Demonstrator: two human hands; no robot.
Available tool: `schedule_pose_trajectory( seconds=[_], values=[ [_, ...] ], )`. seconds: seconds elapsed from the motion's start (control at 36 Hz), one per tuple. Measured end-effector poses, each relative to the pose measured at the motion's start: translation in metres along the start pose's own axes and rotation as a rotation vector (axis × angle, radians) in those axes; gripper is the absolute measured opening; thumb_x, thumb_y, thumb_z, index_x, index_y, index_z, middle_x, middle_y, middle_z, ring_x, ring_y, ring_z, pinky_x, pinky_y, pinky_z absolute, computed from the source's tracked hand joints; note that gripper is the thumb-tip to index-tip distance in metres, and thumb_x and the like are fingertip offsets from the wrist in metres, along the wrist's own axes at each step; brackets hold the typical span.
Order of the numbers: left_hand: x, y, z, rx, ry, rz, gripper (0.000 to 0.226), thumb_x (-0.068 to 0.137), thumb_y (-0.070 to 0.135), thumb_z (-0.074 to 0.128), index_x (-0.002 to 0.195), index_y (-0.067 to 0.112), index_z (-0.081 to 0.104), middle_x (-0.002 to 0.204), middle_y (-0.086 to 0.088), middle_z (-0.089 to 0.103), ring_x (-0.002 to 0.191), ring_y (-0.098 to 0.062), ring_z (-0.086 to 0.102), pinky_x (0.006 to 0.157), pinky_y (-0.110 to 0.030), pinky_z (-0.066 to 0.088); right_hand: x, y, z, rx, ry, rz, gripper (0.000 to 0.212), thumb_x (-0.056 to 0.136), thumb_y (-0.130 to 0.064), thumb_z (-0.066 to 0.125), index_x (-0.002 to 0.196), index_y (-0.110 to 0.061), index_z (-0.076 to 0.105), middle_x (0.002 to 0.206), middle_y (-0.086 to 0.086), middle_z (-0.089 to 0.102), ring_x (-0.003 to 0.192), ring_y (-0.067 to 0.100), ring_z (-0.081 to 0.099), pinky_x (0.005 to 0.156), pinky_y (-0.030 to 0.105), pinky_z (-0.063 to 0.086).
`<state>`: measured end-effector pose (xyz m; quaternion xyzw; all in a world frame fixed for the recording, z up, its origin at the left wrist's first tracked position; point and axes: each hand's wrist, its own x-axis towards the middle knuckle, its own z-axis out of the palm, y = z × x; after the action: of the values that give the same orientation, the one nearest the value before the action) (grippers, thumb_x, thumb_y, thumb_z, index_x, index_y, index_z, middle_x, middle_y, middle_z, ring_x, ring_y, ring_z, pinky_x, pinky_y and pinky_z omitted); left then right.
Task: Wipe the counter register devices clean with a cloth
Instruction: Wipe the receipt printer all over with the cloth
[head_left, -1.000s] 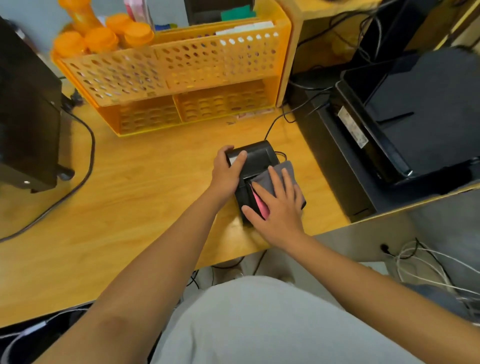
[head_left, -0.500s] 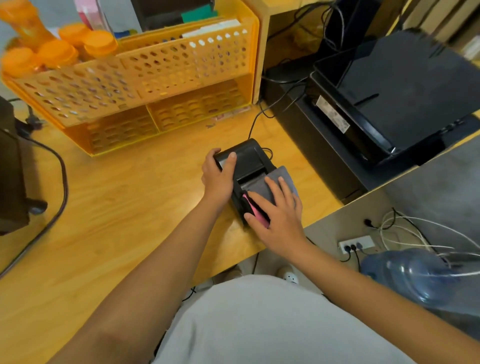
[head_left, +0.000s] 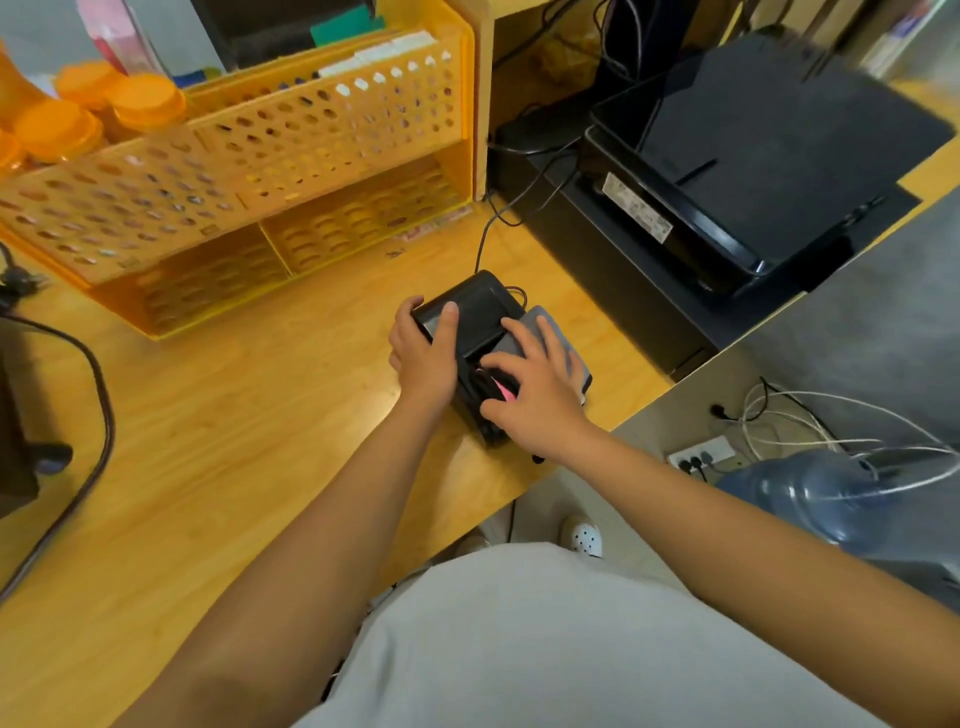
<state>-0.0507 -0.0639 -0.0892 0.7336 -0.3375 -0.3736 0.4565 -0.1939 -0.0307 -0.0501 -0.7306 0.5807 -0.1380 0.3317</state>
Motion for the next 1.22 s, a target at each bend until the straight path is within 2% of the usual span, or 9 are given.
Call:
schedule_pose_trajectory(
  seconds=[0.22,0.33,0.5,0.69,0.86,0.94,1.0,1.11,1.22],
  values=[
    [0.002,-0.002,-0.004,0.036,-0.044,0.007,0.051,0.101,0.057,0.051,0.145,0.032,0.042,0.153,-0.006,0.037,0.141,-0.033,0.032,0.110,-0.045,0.031,-0.013,0.014,-0.003,-0.020,0.041,-0.099,0.050,0.081,-0.033,0.054,0.129,-0.041,0.066,0.169,-0.008,0.021,0.155,0.009,-0.007,0.122,0.051,-0.006],
    [0.003,-0.003,-0.006,0.034,-0.065,0.005,0.052,0.100,0.058,0.051,0.144,0.034,0.041,0.153,-0.004,0.037,0.140,-0.032,0.031,0.109,-0.045,0.032,-0.020,0.017,0.005,-0.176,0.167,-0.117,0.050,0.090,-0.027,0.047,0.138,-0.033,0.062,0.171,0.002,0.016,0.158,0.020,0.000,0.123,0.055,0.012],
    [0.004,-0.004,-0.010,0.029,-0.080,0.009,0.054,0.098,0.060,0.053,0.144,0.034,0.040,0.151,-0.001,0.037,0.140,-0.031,0.031,0.111,-0.045,0.033,-0.005,0.021,-0.001,-0.242,0.143,-0.056,0.057,0.095,-0.026,0.055,0.151,-0.023,0.047,0.171,0.010,0.008,0.157,0.026,0.011,0.116,0.049,0.036],
    [0.003,-0.003,-0.010,0.034,-0.086,0.010,0.055,0.098,0.060,0.053,0.145,0.034,0.040,0.152,-0.001,0.037,0.141,-0.031,0.029,0.109,-0.043,0.031,-0.015,0.033,0.000,-0.154,0.153,-0.050,0.056,0.096,-0.021,0.056,0.152,-0.025,0.045,0.169,0.011,0.017,0.152,0.028,0.025,0.107,0.040,0.043],
    [0.001,-0.002,-0.012,0.000,-0.080,0.015,0.053,0.097,0.059,0.058,0.143,0.035,0.043,0.151,-0.001,0.040,0.142,-0.029,0.034,0.115,-0.047,0.035,-0.024,0.045,-0.008,0.086,0.166,-0.033,0.050,0.092,-0.024,0.041,0.138,-0.024,0.060,0.159,0.001,0.040,0.141,0.015,0.041,0.107,0.029,0.042],
    [-0.002,-0.001,-0.014,-0.106,-0.091,-0.015,0.058,0.093,0.059,0.066,0.143,0.043,0.042,0.156,0.003,0.035,0.146,-0.024,0.034,0.111,-0.039,0.036,-0.024,0.050,-0.024,0.300,0.256,-0.004,0.035,0.097,-0.012,0.042,0.115,-0.025,0.070,0.121,0.003,0.067,0.112,0.018,0.061,0.090,0.008,0.043],
    [-0.004,0.000,-0.015,-0.159,-0.097,-0.049,0.075,0.088,0.056,0.073,0.152,0.043,0.036,0.162,0.003,0.027,0.149,-0.023,0.030,0.110,-0.038,0.036,-0.018,0.052,-0.037,0.499,0.308,0.087,0.039,0.101,-0.001,0.042,0.107,-0.026,0.072,0.102,0.007,0.070,0.089,0.020,0.065,0.079,0.014,0.050],
    [-0.019,0.000,-0.015,-0.145,-0.105,-0.118,0.112,0.078,0.046,0.088,0.162,0.041,0.013,0.169,0.003,0.015,0.153,-0.025,0.024,0.120,-0.047,0.033,0.000,0.053,-0.062,0.688,0.303,0.230,0.041,0.103,-0.003,0.040,0.124,-0.024,0.068,0.112,-0.004,0.069,0.103,0.010,0.064,0.082,0.024,0.050],
    [-0.031,-0.003,-0.017,-0.204,-0.136,-0.187,0.119,0.077,0.028,0.091,0.160,0.049,0.009,0.162,-0.003,0.033,0.144,-0.030,0.042,0.113,-0.054,0.045,0.017,0.057,-0.069,0.955,0.233,0.373,0.041,0.106,-0.018,0.041,0.141,-0.028,0.058,0.131,-0.005,0.065,0.118,0.013,0.063,0.096,0.032,0.053]
  ],
)
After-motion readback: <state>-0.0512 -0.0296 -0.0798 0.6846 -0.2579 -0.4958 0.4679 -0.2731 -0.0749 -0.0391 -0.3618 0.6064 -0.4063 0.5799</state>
